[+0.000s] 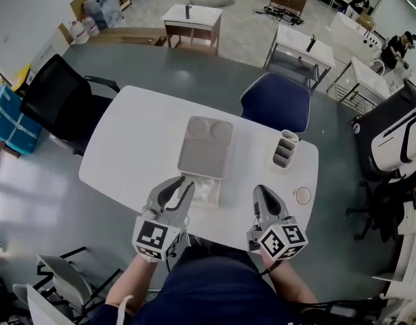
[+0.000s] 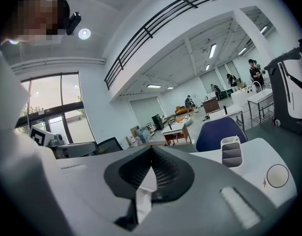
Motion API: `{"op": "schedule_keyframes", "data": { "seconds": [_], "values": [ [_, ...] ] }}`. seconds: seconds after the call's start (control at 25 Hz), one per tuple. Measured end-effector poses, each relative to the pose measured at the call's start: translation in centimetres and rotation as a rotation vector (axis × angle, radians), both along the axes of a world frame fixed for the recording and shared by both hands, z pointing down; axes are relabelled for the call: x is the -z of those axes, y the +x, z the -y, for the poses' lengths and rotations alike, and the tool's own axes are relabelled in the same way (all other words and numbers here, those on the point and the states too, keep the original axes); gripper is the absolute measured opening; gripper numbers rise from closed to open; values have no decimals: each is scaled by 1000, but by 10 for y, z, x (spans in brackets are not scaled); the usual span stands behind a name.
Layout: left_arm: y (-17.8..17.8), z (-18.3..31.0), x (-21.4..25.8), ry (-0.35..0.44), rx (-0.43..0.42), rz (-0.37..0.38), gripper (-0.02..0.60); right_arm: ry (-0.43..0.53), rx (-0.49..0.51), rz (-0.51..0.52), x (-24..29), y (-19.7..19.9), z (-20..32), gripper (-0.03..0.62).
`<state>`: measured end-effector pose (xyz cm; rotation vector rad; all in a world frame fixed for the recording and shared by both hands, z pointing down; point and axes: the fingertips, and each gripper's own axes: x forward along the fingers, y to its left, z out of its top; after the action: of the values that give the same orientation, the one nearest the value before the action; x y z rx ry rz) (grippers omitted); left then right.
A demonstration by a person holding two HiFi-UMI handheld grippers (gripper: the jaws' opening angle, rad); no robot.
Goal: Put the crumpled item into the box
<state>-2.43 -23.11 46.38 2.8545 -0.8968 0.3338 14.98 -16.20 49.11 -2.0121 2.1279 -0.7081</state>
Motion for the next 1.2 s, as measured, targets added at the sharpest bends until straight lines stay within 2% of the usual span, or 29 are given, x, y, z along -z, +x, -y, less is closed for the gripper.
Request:
{"op": "schedule_keyframes", "data": {
  "seconds": [0.2,0.32,0.4,0.52,0.68,1.0,1.2],
  "values": [
    [-12,-6,47,27,48,-118,92,61,17,-4,29,-7,2,2],
    [-15,-16,70,46,36,-191,20,110,8,-26,47,-9,0,2],
    [-18,-18,78,59,37,-211,2,146,-6,-56,60,-10,-2,2],
    [-23,-20,77,44,43,-225,2,188,-9,-101,75,-14,-6,2],
    [-26,-22,74,32,52,-227,2,219,6,-100,84,-18,-8,2],
    [-23,-25,77,41,42,-220,2,218,39,-122,85,-27,-10,2],
    [-20,-24,69,16,38,-212,2,215,60,-128,85,-31,-8,2]
  ]
}}
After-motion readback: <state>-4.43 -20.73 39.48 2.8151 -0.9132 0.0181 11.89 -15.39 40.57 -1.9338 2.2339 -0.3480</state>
